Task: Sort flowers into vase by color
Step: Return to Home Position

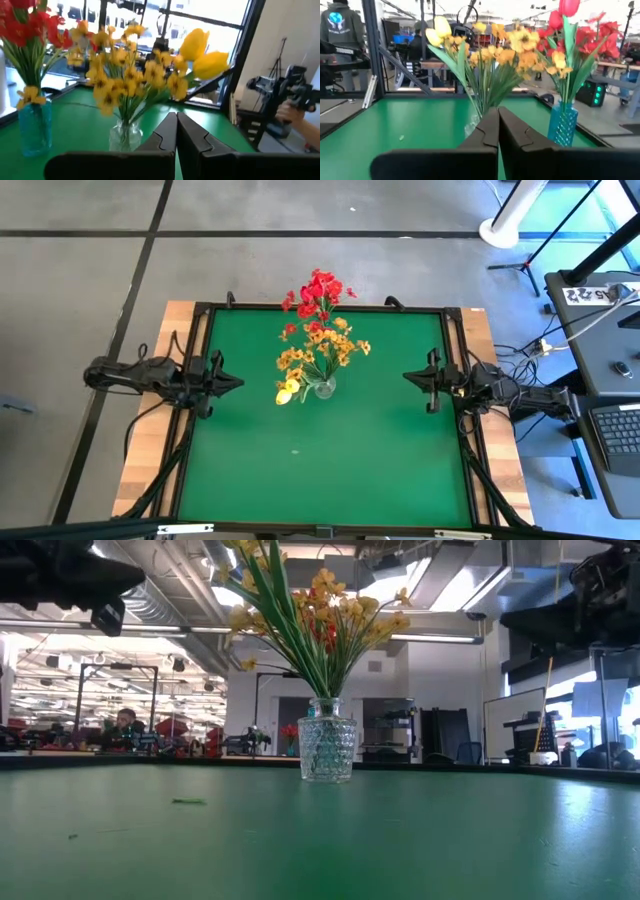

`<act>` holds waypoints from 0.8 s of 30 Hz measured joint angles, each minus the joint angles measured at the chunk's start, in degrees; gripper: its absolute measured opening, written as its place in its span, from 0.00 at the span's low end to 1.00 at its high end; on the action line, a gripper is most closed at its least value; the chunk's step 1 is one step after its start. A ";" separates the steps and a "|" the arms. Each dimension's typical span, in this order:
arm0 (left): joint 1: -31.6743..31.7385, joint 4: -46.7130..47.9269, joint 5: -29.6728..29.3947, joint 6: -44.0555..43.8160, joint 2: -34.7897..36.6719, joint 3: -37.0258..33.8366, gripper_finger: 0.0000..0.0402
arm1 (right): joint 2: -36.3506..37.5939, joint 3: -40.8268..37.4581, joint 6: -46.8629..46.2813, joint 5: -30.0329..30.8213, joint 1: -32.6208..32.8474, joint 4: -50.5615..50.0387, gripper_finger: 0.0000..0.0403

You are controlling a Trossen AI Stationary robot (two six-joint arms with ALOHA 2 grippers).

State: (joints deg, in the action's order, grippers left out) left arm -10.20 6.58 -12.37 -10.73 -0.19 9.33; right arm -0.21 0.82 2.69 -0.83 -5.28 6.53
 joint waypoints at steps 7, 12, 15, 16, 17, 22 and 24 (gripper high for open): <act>0.01 -5.35 -0.28 0.20 0.07 -6.46 0.00 | 0.04 -0.24 1.01 4.02 0.01 -0.43 0.00; 0.04 -9.24 1.36 -0.40 -0.24 -8.89 0.00 | 0.01 -0.31 3.62 4.79 0.00 -1.42 0.00; 0.04 -8.99 1.34 0.23 -0.02 -8.91 0.00 | 0.00 -0.33 3.77 4.32 0.00 -2.51 0.00; 0.04 -9.03 1.09 0.63 -0.04 -8.91 0.00 | 0.00 -0.33 3.77 4.32 0.00 -3.20 0.00; 0.08 -9.01 0.52 1.06 -0.17 -8.91 0.00 | 0.00 -0.35 3.80 4.32 0.00 -4.12 0.00; 2.43 -9.09 -0.41 4.12 -1.66 -8.91 0.00 | -0.02 -0.35 1.96 3.81 0.00 -4.61 0.01; 4.10 -9.06 -0.38 5.66 -2.29 -8.91 0.00 | -0.02 -0.35 1.32 3.81 0.00 -4.57 0.02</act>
State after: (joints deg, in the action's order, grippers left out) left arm -6.10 -2.48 -12.75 -5.07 -2.47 0.43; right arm -0.23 0.47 4.00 2.98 -5.28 1.95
